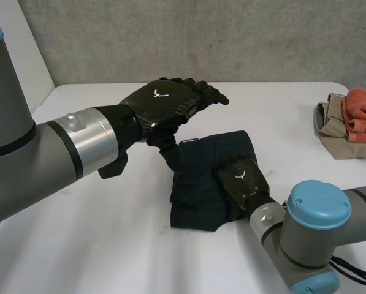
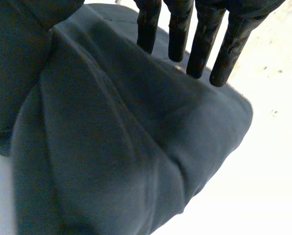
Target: Fold the laundry.
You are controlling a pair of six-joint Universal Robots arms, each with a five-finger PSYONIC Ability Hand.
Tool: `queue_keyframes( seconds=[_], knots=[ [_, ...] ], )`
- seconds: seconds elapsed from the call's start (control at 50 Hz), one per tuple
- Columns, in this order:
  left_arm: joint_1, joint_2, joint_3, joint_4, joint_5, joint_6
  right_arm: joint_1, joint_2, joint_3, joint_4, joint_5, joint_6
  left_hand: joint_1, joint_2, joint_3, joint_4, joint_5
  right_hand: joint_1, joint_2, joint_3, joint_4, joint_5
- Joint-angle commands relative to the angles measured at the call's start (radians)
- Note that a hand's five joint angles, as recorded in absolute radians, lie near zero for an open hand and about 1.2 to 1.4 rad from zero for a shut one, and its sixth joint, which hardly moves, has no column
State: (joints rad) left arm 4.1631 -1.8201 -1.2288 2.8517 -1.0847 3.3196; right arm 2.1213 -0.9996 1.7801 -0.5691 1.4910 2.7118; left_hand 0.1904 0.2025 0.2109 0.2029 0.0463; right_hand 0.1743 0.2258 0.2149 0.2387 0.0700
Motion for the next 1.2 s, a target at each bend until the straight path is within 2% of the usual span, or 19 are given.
queue_keyframes(
  seconds=[0.02,0.08,0.16,0.24,0.26,0.28,0.38,0.46,0.52,0.62,0.7,0.78,0.92,1.06,1.2],
  knots=[
    [0.002,0.012,-0.001,0.0,0.0,0.0,0.0,0.033,-0.08,-0.031,-0.009,-0.009,0.003,-0.01,-0.018,-0.01,-0.028,0.38,0.329,0.34,0.316,0.31],
    [0.002,0.013,-0.003,0.0,0.0,0.0,0.0,0.062,-0.116,-0.026,-0.006,-0.009,0.0,-0.012,-0.021,-0.013,-0.031,0.395,0.344,0.354,0.331,0.325],
    [0.003,0.018,-0.014,0.001,0.0,0.0,-0.001,0.114,-0.178,-0.015,-0.005,-0.01,0.003,-0.01,-0.018,-0.01,-0.028,0.524,0.472,0.483,0.46,0.454],
    [0.003,0.019,-0.018,0.001,0.0,0.0,-0.003,0.136,-0.217,-0.017,-0.003,-0.01,0.003,-0.01,-0.018,-0.01,-0.028,0.917,0.865,0.876,0.852,0.846],
    [0.003,0.019,-0.021,0.001,0.002,0.0,-0.006,0.136,-0.231,-0.017,-0.005,-0.01,0.0,-0.012,-0.021,-0.013,-0.031,1.141,1.09,1.101,1.077,1.071],
    [0.003,0.019,-0.023,0.001,0.002,0.0,-0.009,0.136,-0.238,-0.015,-0.005,-0.01,0.003,-0.01,-0.018,-0.01,-0.028,1.221,1.17,1.181,1.157,1.151],
    [0.003,0.019,-0.023,0.008,0.0,0.0,-0.017,0.125,-0.268,0.001,-0.008,-0.015,0.003,-0.01,-0.018,-0.01,-0.028,1.222,1.17,1.181,1.158,1.152],
    [0.005,0.021,-0.023,0.008,0.0,0.0,-0.075,0.105,-0.275,0.044,-0.031,-0.038,0.003,-0.01,-0.018,-0.01,-0.028,1.222,1.17,1.181,1.158,1.152],
    [0.005,0.022,-0.023,0.009,0.0,0.0,-0.161,0.084,-0.275,0.081,-0.089,-0.073,0.003,-0.01,-0.018,-0.01,-0.028,1.222,1.17,1.181,1.158,1.152],
    [0.006,0.024,-0.023,0.009,0.0,0.0,-0.337,0.059,-0.287,0.118,-0.266,-0.185,0.003,-0.01,-0.018,-0.01,-0.028,1.222,1.17,1.181,1.158,1.152],
    [0.008,0.024,-0.023,0.009,0.0,0.0,-0.412,0.056,-0.321,0.138,-0.378,-0.25,0.003,-0.01,-0.018,-0.01,-0.028,1.222,1.17,1.181,1.158,1.152],
    [0.011,0.024,-0.023,0.009,0.0,0.0,-0.441,0.061,-0.391,0.155,-0.448,-0.248,0.003,-0.01,-0.018,-0.01,-0.028,1.222,1.17,1.181,1.158,1.152],
    [0.012,0.024,-0.023,0.021,-0.001,0.0,-0.455,0.079,-0.632,0.152,-0.452,-0.144,0.003,-0.01,-0.018,-0.01,-0.028,1.222,1.17,1.181,1.158,1.152],
    [0.019,0.024,-0.024,0.024,-0.001,0.0,-0.494,0.162,-1.042,0.166,-0.428,0.083,0.003,-0.01,-0.018,-0.01,-0.028,1.222,1.17,1.181,1.158,1.152],
    [0.025,0.024,-0.029,0.026,-0.003,0.0,-0.622,0.285,-1.343,0.204,-0.439,0.168,0.003,-0.01,-0.018,-0.01,-0.028,1.222,1.17,1.181,1.158,1.152]
  ],
)
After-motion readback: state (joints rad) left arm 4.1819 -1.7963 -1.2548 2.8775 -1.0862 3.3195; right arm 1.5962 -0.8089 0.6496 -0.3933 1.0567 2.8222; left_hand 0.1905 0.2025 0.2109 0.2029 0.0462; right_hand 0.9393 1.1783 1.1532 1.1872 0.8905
